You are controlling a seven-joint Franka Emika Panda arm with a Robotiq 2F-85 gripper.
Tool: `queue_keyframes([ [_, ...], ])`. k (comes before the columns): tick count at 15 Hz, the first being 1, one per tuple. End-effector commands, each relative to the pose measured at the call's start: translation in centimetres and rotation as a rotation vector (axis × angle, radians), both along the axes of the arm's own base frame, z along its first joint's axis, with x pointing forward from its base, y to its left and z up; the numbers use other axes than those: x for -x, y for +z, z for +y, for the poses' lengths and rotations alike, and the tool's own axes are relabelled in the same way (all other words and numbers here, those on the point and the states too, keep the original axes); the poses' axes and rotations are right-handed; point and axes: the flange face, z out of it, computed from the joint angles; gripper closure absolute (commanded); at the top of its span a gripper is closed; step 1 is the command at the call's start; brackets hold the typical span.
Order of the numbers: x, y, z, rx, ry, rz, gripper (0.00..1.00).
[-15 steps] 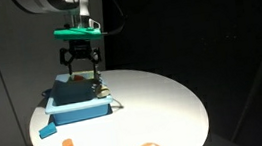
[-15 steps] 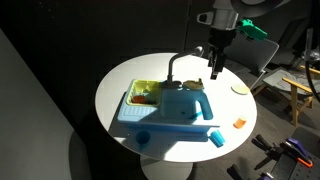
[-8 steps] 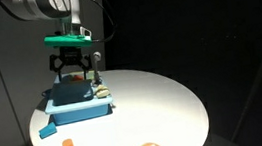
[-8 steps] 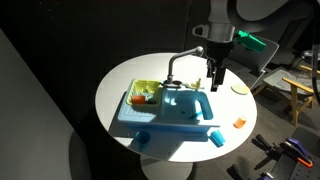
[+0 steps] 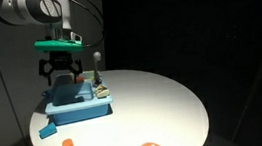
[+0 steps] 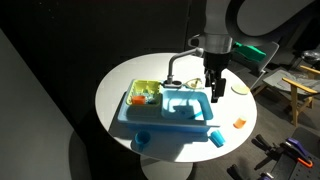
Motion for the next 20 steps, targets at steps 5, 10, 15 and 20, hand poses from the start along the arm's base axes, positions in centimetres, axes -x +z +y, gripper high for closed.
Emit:
queue_keyframes([
  [5,1.2,0.3,3.6,0.030,0.051,-0.011,0.00],
  [10,1.3,0.1,3.8,0.032,0.055,-0.006,0.00],
  [15,1.3,0.0,3.8,0.032,0.054,-0.005,0.00],
  [20,0.1,-0.6,4.0,-0.015,0.061,-0.005,0.00],
])
